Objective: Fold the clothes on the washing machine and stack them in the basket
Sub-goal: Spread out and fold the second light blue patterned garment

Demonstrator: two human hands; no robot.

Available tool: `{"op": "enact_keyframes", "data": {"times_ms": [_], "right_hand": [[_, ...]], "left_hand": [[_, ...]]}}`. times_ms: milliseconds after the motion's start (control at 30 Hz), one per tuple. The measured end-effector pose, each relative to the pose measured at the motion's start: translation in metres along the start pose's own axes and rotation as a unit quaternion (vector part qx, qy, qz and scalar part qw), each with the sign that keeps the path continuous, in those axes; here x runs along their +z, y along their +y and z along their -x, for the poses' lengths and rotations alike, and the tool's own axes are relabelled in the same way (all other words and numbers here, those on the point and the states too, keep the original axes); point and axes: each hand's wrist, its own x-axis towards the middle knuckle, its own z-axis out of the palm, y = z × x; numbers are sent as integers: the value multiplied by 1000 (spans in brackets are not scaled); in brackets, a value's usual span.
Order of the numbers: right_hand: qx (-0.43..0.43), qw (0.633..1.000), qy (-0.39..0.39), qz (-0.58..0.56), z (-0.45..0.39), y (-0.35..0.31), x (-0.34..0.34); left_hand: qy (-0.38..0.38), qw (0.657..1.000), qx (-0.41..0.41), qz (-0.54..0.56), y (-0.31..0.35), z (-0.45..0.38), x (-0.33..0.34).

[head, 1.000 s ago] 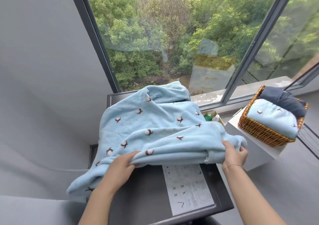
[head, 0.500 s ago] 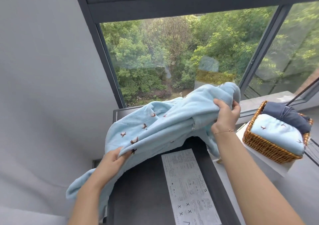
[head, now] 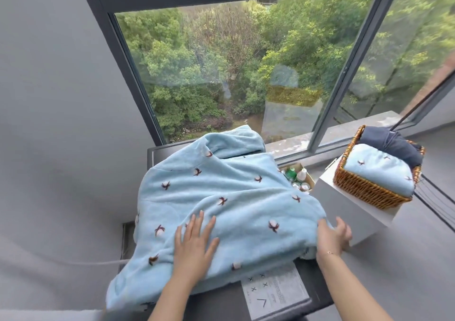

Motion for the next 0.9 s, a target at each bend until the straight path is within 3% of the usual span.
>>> {"op": "enact_keyframes", "data": {"times_ms": [67,133,233,300,400,467,600,700,800,900], "right_hand": [[-215,969,-69,96,12,-21,5],[-357,892,-172,220,13,-25,17],[-407,784,-255,393,10,-18,40],[-411,799,-231,373,8,-17,50],[-367,887,-215,182,-1,-30,57],[-335,902,-241,127,-19,-53,73],[-310,883,-313,160,-50,-105,106],[-268,887,-344,154,-77,-136,137],[-215,882,-383,172,-93,-157,156],[-193,834,-447,258,-106,-161,174]], "left_hand": [[8,1000,7,-26,-7,3,10],[17,999,10,-32,-9,2,15],[60,997,15,-43,-8,3,20],[94,996,-1,-6,-5,2,16],[148,982,-73,91,0,-16,-8],[155,959,-137,196,2,-48,-32],[207,916,-183,292,0,-119,-76],[213,910,-203,293,-9,-180,-96],[145,928,-219,263,-16,-232,-104],[15,953,-232,195,-10,-270,-100]]}}
